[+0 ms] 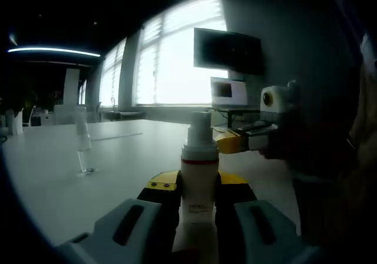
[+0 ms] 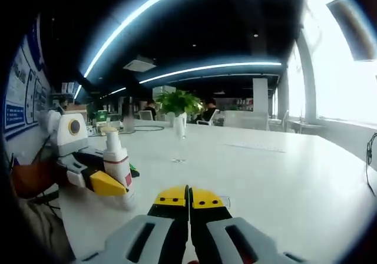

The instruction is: Clamp pump bottle remove cover press pump head put on cover

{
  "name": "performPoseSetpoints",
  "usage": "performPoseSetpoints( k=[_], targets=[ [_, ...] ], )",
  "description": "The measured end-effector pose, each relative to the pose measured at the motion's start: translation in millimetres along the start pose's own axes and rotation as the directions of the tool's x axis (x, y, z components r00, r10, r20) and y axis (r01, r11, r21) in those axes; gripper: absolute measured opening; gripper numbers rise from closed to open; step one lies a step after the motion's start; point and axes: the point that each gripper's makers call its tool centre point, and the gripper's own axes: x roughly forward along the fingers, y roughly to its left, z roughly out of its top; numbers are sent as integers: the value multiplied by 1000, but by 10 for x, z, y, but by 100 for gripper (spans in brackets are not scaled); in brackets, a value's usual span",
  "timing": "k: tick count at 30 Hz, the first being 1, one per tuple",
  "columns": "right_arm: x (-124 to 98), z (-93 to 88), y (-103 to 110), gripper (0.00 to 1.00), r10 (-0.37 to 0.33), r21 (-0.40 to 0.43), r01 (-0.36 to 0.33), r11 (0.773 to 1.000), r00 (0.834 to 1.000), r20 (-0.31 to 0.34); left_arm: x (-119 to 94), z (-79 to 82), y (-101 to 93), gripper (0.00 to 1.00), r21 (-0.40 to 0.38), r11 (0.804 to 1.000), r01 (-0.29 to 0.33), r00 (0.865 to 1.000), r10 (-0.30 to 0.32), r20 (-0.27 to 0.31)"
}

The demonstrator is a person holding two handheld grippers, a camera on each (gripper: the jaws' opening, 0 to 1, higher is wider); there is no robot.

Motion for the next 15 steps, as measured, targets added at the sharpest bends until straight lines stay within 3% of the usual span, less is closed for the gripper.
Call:
performPoseSetpoints(
  k=[15],
  targets=[
    [-29,-63,230,0,73,-34,-73,997,997,-5,8,1,-14,13,-1,1000,-1,1000,1,0]
  ],
)
